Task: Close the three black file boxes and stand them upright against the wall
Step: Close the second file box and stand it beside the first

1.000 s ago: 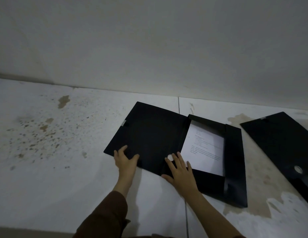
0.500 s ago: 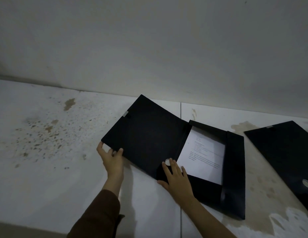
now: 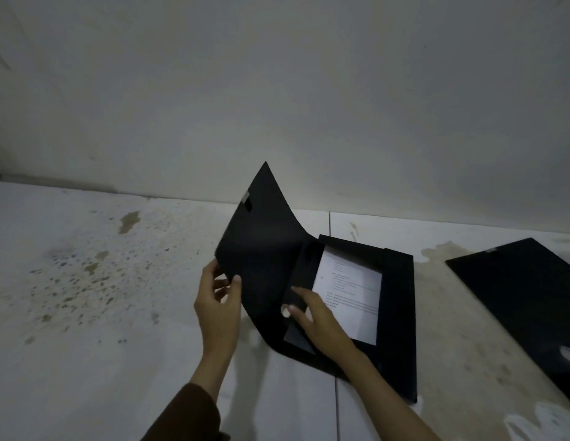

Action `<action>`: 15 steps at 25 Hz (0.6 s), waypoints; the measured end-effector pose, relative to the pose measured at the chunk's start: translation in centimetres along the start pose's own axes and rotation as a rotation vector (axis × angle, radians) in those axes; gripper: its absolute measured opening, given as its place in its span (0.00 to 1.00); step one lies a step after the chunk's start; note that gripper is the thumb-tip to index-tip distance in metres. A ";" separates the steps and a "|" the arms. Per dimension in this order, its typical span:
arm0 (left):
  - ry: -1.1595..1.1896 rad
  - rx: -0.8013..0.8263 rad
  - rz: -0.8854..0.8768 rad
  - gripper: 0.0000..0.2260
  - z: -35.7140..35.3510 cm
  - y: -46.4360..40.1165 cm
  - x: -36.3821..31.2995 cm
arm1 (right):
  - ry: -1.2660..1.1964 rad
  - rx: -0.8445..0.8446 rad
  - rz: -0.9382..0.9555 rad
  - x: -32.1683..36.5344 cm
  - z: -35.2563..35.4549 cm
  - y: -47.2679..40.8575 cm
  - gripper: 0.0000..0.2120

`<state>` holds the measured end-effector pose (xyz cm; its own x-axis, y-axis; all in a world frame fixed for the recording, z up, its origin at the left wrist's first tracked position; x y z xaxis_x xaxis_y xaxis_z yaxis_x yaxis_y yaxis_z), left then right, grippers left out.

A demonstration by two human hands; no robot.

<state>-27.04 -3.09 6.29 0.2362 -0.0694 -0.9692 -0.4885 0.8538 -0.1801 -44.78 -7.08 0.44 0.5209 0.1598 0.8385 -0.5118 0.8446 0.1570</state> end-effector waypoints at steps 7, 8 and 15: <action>-0.149 0.605 -0.372 0.22 -5.9 3.4 -3.2 | -0.459 -0.294 0.059 5.3 10.0 2.6 0.23; -0.171 0.732 -0.343 0.24 -6.9 3.8 -2.8 | -0.485 -0.306 0.052 5.4 11.0 3.2 0.23; -0.461 1.099 -0.036 0.23 -11.1 4.6 3.2 | -0.334 -0.372 -0.175 0.9 12.7 6.6 0.33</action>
<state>-37.84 -5.06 0.46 0.6242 -0.1018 -0.7746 0.4526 0.8553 0.2523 -56.33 -7.87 8.89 0.3002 -0.1200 0.9463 -0.1285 0.9779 0.1647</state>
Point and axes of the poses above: each hand's wrist, its own y-axis away from the middle knuckle, its own z-axis out of the back of the hand, x = y × z, the point moved 4 cm from there along -y, towards the middle knuckle, and after that the axes turned 10 degrees about x, right-handed, at the moved point
